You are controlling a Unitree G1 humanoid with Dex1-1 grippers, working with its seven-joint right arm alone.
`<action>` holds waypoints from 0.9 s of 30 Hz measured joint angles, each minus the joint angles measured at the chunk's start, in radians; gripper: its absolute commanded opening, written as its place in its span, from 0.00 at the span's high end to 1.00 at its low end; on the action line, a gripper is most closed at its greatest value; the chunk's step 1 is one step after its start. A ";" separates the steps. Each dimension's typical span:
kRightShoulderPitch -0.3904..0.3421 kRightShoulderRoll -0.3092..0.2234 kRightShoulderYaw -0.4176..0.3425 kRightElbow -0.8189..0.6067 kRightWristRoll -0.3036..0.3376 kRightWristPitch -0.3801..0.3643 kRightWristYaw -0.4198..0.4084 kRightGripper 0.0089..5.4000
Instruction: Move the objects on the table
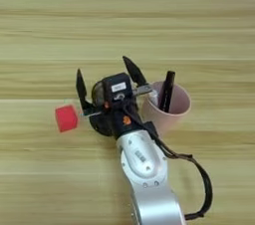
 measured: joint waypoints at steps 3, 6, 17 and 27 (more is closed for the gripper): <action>0.005 -0.007 -0.027 -0.001 0.000 -0.017 0.001 0.01; 0.021 -0.017 -0.056 -0.004 0.000 -0.040 0.001 0.01; 0.061 -0.037 -0.127 -0.007 0.002 -0.091 0.002 0.01; 0.073 -0.052 -0.201 0.028 0.016 -0.124 0.005 0.01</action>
